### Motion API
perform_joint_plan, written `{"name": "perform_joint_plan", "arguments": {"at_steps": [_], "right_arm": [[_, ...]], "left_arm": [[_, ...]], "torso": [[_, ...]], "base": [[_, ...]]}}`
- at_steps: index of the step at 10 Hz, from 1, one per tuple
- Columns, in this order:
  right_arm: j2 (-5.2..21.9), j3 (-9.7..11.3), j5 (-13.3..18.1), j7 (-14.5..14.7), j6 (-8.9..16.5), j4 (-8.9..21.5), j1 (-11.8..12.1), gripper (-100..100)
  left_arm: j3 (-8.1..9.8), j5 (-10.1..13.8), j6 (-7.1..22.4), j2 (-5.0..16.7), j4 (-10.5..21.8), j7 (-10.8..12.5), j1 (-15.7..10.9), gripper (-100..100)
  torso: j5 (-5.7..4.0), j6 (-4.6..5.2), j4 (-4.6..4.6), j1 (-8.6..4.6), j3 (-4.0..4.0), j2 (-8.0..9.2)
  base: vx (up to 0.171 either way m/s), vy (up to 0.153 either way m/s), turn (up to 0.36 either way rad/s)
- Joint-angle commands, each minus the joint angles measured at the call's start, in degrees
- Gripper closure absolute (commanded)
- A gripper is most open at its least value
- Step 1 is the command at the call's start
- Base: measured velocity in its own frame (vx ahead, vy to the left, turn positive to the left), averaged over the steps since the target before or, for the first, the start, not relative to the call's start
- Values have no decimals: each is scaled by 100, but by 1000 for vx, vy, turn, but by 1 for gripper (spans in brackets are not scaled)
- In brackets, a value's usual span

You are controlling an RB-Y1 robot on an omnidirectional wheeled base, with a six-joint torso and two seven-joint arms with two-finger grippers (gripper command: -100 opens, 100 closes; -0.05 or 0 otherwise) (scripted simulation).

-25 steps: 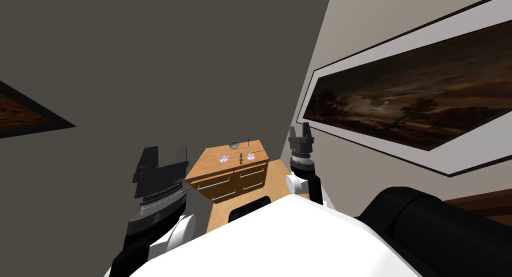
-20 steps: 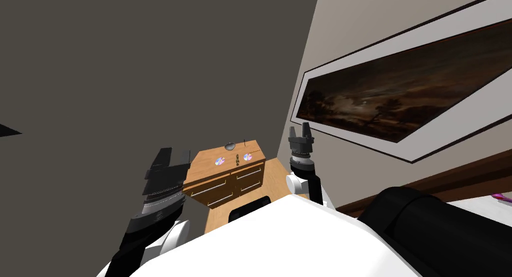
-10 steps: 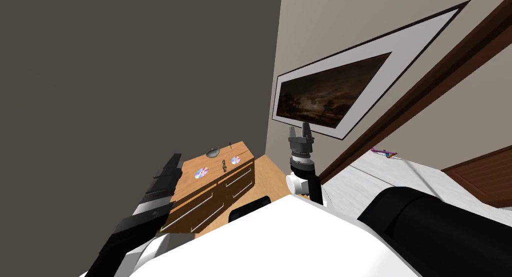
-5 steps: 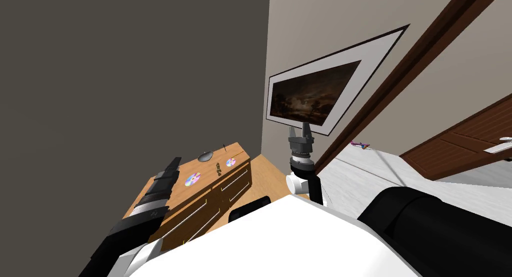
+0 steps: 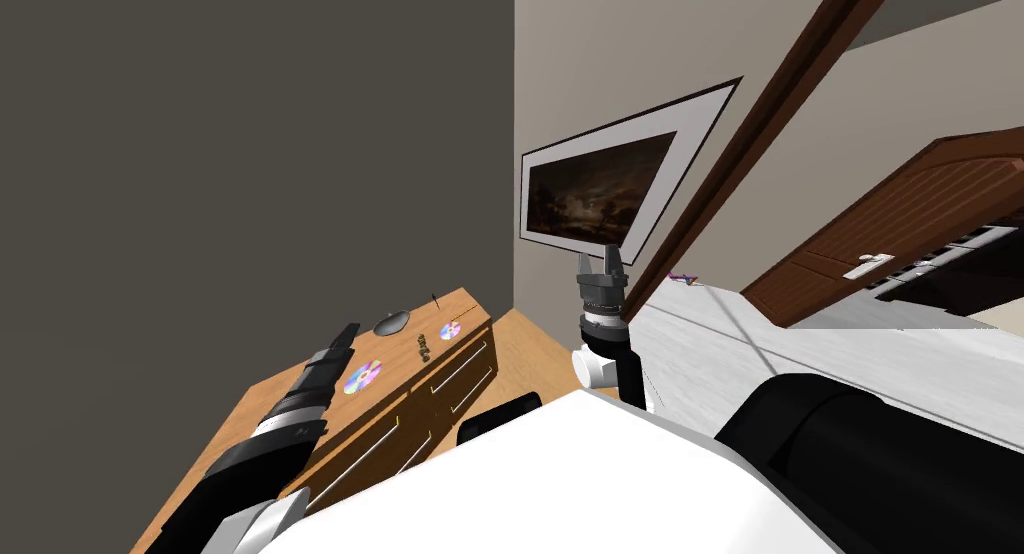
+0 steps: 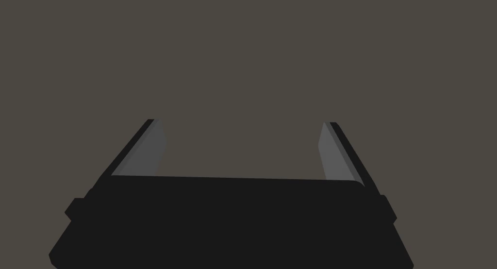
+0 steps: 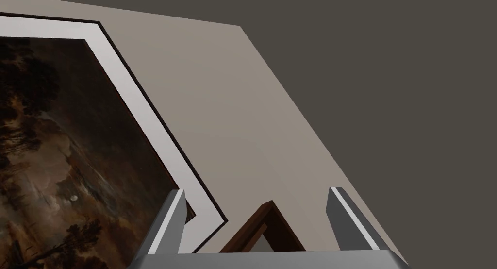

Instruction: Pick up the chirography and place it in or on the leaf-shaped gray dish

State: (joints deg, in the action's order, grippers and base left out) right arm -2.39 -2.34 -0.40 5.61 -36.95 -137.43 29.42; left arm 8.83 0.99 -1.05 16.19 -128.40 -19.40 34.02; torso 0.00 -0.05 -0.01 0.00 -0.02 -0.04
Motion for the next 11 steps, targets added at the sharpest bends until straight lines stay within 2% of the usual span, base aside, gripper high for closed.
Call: {"name": "perform_joint_plan", "arguments": {"at_steps": [1,2,3,4,5,6,7,8,9,10,11], "right_arm": [[0,0,0,0,0,0,0,0],[0,0,0,0,0,0,-1,0],[0,0,0,0,0,0,0,0],[0,0,0,0,0,0,-1,0],[0,0,0,0,0,0,0,0],[0,0,0,0,0,0,-1,0],[0,0,0,0,0,0,0,0],[0,0,0,0,0,0,0,0],[0,0,0,0,0,0,0,0],[0,0,0,0,0,0,0,0],[0,0,0,0,0,0,1,0]], "left_arm": [[93,78,286,62,33,-181,54,-100],[93,78,350,62,33,-181,54,-100],[177,154,576,127,106,-327,102,-100],[177,154,617,127,106,-327,102,-100],[258,234,827,195,187,-470,155,-100],[258,234,887,195,187,-470,155,-100],[334,317,1111,265,278,-606,213,-100],[334,317,1161,265,278,-606,213,-100],[407,403,1408,335,376,-738,276,-100],[407,403,1437,335,376,-738,276,-100],[475,493,1669,404,482,-865,343,-100]], "torso": [[0,0,0,0,0,0],[0,4,0,-1,-1,-2],[0,0,0,-1,-1,-2],[-1,3,0,-3,-1,-2],[-1,-1,0,-3,-1,-2],[-1,4,-1,-4,-2,-4],[0,-2,-1,-1,-2,-4],[0,2,-1,-3,-4,-6],[-1,-1,-1,-4,-3,-5],[-1,2,-2,-5,-4,-8],[-1,-2,-2,-4,-4,-6]], "base": [[12,-10,-243],[11,-5,-126],[12,-16,-241],[12,-9,-132],[18,-17,-283],[17,-6,-116],[24,-15,-199],[20,-11,-139],[28,-20,-257],[23,-10,-119],[29,-19,-206]]}}
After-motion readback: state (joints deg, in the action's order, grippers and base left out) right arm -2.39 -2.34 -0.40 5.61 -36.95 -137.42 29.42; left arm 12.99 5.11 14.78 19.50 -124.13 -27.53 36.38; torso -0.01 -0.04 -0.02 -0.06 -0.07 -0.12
